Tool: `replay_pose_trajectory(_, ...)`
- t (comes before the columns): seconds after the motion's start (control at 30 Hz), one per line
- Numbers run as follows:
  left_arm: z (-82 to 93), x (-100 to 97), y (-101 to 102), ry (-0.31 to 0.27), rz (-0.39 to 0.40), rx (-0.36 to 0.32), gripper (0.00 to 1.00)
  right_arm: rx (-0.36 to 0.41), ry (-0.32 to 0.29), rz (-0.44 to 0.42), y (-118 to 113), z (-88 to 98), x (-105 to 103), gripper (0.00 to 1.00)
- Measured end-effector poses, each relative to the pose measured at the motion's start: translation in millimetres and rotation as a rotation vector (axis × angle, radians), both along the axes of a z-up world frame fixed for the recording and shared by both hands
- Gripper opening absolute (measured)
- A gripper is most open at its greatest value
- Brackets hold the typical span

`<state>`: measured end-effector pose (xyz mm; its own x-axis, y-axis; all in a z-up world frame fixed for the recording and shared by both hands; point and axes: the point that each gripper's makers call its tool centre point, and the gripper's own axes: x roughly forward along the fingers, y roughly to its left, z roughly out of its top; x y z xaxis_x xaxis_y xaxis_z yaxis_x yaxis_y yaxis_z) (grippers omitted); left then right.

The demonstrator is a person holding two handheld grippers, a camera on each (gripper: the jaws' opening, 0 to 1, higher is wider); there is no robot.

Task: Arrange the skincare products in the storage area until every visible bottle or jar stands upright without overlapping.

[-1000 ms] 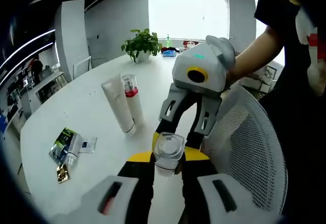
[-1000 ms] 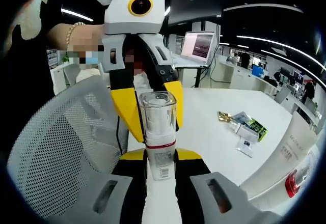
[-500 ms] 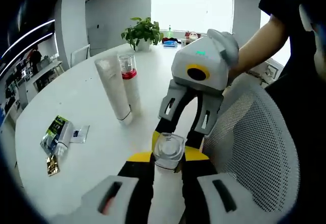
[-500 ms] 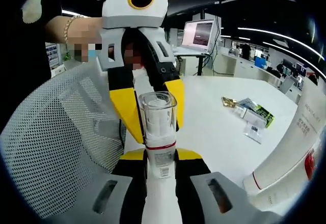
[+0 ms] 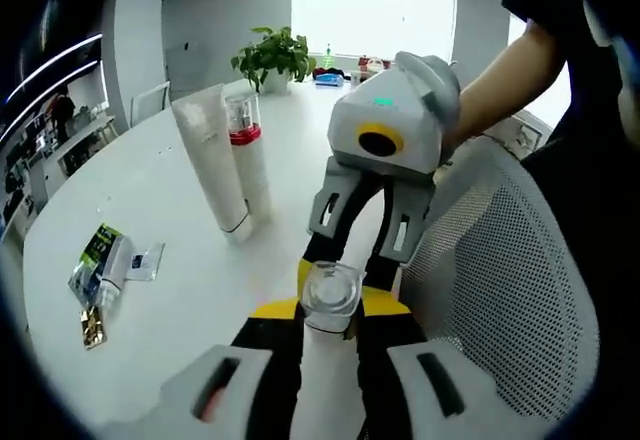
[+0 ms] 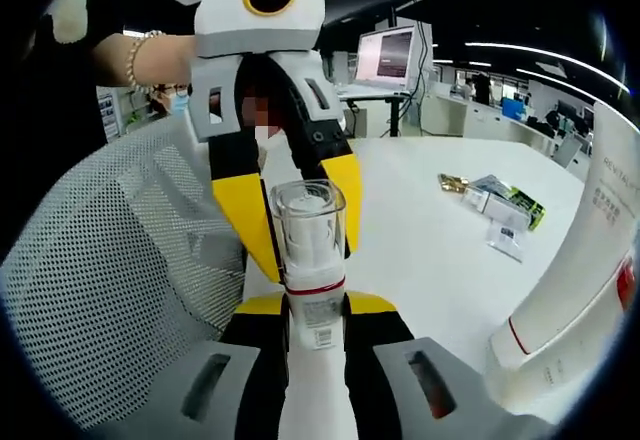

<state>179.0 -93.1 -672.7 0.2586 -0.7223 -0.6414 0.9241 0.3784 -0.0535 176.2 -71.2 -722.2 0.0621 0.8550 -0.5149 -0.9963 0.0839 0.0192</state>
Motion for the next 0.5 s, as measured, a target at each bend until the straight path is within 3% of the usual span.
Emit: replay_pose_trajectory(0.5,-1.0,0.8,-4.6,0.001,-0.019,-0.028,0.2,-0.005,-0.028,0.018,-1.6,0.8,-0.8,0.19)
